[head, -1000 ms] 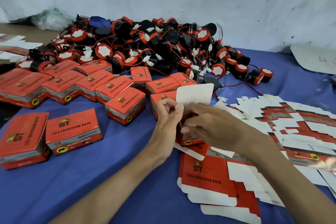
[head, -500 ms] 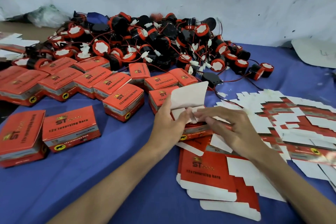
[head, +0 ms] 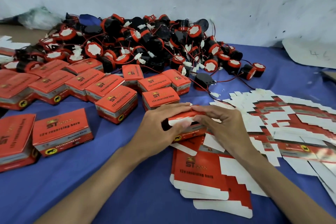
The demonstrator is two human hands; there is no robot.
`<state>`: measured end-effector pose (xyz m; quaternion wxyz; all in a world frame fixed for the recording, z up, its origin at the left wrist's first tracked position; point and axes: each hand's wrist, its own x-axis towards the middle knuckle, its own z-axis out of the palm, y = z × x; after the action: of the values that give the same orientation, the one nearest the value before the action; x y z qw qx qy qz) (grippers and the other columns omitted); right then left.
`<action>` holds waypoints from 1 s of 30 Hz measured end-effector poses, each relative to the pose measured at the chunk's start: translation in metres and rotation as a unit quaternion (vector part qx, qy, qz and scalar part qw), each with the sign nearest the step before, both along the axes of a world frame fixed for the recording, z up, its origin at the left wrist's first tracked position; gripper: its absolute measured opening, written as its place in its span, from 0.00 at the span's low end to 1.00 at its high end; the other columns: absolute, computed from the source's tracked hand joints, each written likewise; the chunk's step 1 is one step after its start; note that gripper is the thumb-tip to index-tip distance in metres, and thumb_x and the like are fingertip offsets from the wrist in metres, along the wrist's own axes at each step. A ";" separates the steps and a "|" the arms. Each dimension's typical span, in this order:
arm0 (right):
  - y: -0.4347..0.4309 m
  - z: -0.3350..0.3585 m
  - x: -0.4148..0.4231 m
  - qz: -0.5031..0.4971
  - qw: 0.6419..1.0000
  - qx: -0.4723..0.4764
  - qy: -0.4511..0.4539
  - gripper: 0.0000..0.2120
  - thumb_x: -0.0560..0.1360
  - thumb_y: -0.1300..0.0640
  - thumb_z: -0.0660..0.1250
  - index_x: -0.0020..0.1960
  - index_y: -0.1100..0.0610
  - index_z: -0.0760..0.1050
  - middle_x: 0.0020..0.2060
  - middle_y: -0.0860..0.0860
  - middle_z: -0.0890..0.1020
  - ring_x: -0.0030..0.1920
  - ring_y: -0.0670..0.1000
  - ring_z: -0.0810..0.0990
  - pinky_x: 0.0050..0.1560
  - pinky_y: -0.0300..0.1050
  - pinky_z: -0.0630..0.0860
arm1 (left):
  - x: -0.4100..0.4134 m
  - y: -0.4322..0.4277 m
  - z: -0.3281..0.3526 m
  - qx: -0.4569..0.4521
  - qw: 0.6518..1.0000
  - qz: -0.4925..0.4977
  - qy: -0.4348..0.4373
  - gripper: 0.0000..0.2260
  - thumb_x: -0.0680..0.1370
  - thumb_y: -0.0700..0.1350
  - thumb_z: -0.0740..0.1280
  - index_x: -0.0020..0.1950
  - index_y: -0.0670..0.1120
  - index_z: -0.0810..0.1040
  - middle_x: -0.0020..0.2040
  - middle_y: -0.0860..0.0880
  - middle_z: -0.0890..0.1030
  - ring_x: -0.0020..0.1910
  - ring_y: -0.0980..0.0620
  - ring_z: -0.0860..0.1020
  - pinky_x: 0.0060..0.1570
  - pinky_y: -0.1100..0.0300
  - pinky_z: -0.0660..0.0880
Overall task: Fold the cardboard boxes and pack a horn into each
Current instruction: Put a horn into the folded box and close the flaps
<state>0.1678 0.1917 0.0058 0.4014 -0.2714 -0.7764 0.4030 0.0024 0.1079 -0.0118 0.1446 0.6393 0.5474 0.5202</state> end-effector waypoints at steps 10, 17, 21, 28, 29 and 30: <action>-0.002 0.005 0.012 -0.064 0.912 0.361 -0.186 0.14 0.70 0.55 0.70 0.53 0.59 0.82 0.51 0.59 0.83 0.48 0.60 0.84 0.51 0.57 0.80 | -0.006 0.001 -0.007 0.069 0.986 -0.001 0.154 0.17 0.78 0.49 0.64 0.63 0.43 0.78 0.63 0.52 0.77 0.66 0.57 0.72 0.67 0.60 0.69; 0.008 0.008 0.024 0.054 0.927 0.281 -0.244 0.21 0.73 0.50 0.66 0.60 0.62 0.76 0.64 0.60 0.73 0.63 0.60 0.75 0.63 0.57 0.73 | -0.011 -0.002 -0.008 0.035 0.967 -0.030 0.252 0.20 0.80 0.57 0.59 0.67 0.48 0.76 0.68 0.56 0.73 0.71 0.58 0.66 0.68 0.56 0.68; 0.011 0.007 0.025 0.069 0.948 0.203 -0.237 0.25 0.74 0.42 0.65 0.66 0.55 0.72 0.68 0.52 0.71 0.69 0.50 0.69 0.69 0.51 0.69 | -0.008 -0.003 -0.009 0.028 0.966 -0.027 0.257 0.19 0.78 0.52 0.65 0.67 0.47 0.75 0.70 0.54 0.71 0.71 0.52 0.67 0.69 0.55 0.68; 0.007 0.002 0.025 -0.008 0.853 0.177 -0.492 0.51 0.59 0.21 0.48 0.76 0.46 0.54 0.75 0.45 0.60 0.74 0.47 0.58 0.71 0.45 0.58 | -0.021 -0.013 0.020 0.106 0.924 0.217 0.296 0.15 0.71 0.49 0.66 0.54 0.46 0.84 0.53 0.50 0.82 0.46 0.49 0.80 0.38 0.53 0.80; 0.004 0.003 0.023 -0.007 0.852 0.188 -0.488 0.48 0.62 0.23 0.48 0.76 0.47 0.58 0.75 0.46 0.60 0.74 0.48 0.58 0.72 0.45 0.57 | -0.019 -0.015 0.025 0.087 0.917 0.236 0.309 0.15 0.70 0.50 0.65 0.52 0.47 0.84 0.49 0.51 0.81 0.44 0.49 0.79 0.34 0.55 0.78; 0.002 0.003 0.021 -0.006 0.852 0.204 -0.481 0.43 0.67 0.26 0.50 0.75 0.48 0.61 0.75 0.47 0.61 0.74 0.49 0.59 0.72 0.45 0.57 | -0.015 -0.017 0.026 0.067 0.907 0.250 0.332 0.15 0.69 0.50 0.64 0.49 0.47 0.85 0.47 0.51 0.80 0.43 0.49 0.77 0.33 0.56 0.76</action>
<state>0.1892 0.1934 0.0090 0.0262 -0.3481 -0.9356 0.0520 -0.0124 0.0910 0.0146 -0.2229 0.6257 0.6696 0.3325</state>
